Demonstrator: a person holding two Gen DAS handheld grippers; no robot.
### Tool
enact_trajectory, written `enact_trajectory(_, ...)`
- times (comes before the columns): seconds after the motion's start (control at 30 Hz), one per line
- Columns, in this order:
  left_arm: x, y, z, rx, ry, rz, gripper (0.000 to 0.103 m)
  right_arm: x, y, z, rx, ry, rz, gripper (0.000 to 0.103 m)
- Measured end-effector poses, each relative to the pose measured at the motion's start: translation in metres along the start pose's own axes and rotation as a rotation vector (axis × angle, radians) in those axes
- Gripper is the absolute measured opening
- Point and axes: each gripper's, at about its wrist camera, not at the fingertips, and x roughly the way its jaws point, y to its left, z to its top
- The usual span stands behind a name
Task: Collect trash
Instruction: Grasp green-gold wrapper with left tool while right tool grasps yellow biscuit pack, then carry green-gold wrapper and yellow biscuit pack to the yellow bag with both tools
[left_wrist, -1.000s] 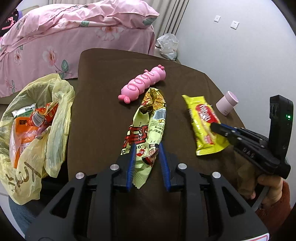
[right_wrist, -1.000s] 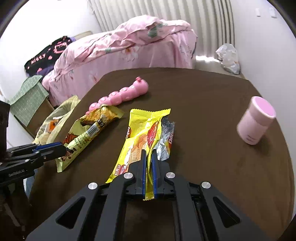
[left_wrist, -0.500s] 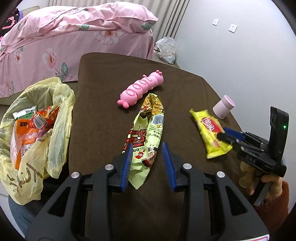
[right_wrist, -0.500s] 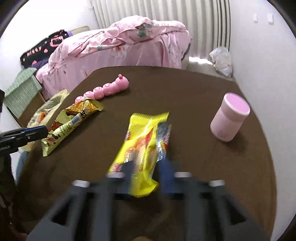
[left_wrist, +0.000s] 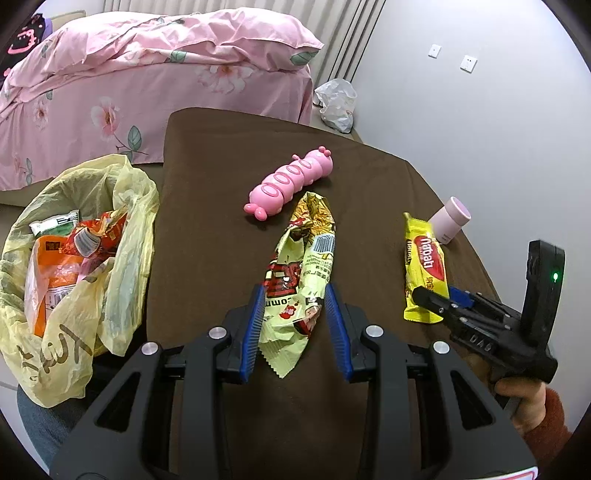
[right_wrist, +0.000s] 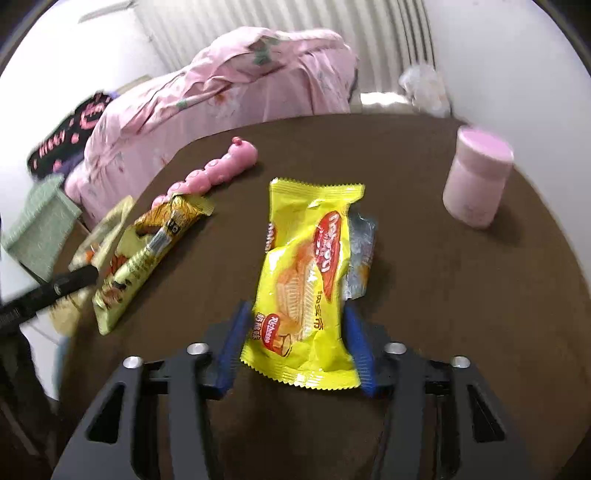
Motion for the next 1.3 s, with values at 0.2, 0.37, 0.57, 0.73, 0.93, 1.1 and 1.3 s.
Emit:
enact_trajectory(0.2, -0.001, 0.002, -0.001, 0.01, -0.002, -0.006, 0.035, -0.018, 0.0, 0.0, -0.046, -0.047, 0.006, 0.018)
enact_trajectory(0.37, 0.01, -0.008, -0.002, 0.058, 0.022, 0.013, 0.039, -0.034, -0.006, 0.005, -0.034, -0.089, 0.029, 0.018)
enact_trajectory(0.57, 0.033, -0.027, -0.008, 0.156, 0.068, 0.074, 0.032, -0.041, -0.009, 0.006, -0.025, -0.099, 0.034, 0.018)
enact_trajectory(0.73, 0.018, -0.017, -0.007, 0.11, 0.021, 0.036, 0.016, -0.052, -0.003, 0.008, -0.045, -0.117, 0.031, 0.018)
enact_trajectory(0.93, -0.019, -0.004, 0.0, 0.076, -0.073, 0.005, 0.016, -0.065, 0.025, 0.018, -0.104, -0.148, 0.045, 0.018)
enact_trajectory(1.1, -0.046, 0.015, 0.0, 0.044, -0.137, 0.014, 0.016, -0.076, 0.058, 0.025, -0.181, -0.168, 0.056, 0.018)
enact_trajectory(1.3, -0.079, 0.067, 0.005, -0.041, -0.216, 0.095, 0.016, -0.078, 0.108, 0.039, -0.284, -0.17, 0.097, 0.018)
